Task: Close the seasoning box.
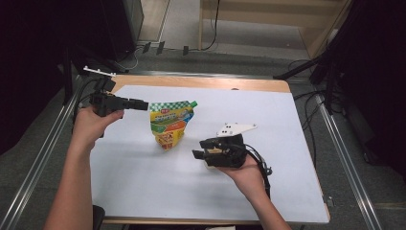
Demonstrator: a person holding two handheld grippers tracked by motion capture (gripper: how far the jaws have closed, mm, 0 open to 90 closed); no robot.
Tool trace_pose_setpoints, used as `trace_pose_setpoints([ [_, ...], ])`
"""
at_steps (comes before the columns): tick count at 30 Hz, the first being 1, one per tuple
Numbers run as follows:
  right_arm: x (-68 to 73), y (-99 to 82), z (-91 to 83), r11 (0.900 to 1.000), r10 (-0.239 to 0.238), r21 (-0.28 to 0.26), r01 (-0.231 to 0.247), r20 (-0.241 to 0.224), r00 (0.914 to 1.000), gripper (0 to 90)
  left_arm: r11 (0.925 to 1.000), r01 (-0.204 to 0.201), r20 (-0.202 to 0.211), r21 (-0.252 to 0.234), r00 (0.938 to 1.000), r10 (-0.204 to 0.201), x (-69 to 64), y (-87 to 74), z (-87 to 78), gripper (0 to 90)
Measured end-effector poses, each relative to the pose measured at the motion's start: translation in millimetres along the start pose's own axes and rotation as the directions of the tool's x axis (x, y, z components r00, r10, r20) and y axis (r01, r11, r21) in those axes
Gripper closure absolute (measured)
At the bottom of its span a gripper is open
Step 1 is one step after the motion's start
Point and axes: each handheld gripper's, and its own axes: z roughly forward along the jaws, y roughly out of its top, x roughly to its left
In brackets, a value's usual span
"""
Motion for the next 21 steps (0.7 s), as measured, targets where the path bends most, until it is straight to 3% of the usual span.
trace_pose_setpoints([
  [2,-1.6,1.9,-3.0,1.0000,0.002,-0.001,-0.002,0.001,1.0000,55.3,0.9999,0.010,-0.016,0.002,0.9998,-0.010,1.8,-2.2,2.0,52.6],
  [7,-6.5,7.2,-13.6,0.9999,-0.009,-0.009,0.009,0.022,0.9997,55.6,0.9999,-0.012,-0.030,-0.001,0.9995,0.012,3.7,-6.7,7.2,50.7],
  [11,-9.5,10.3,-19.7,0.9998,-0.016,-0.015,0.016,0.035,0.9993,56.0,0.9999,0.009,-0.061,-0.005,0.9981,-0.009,3.2,-11.2,14.9,47.8],
  [21,-19.4,16.9,-43.0,0.9995,-0.004,-0.032,0.007,0.068,0.9977,66.4,0.9996,0.006,-0.062,0.026,0.9980,-0.004,4.3,-14.6,24.6,43.4],
])
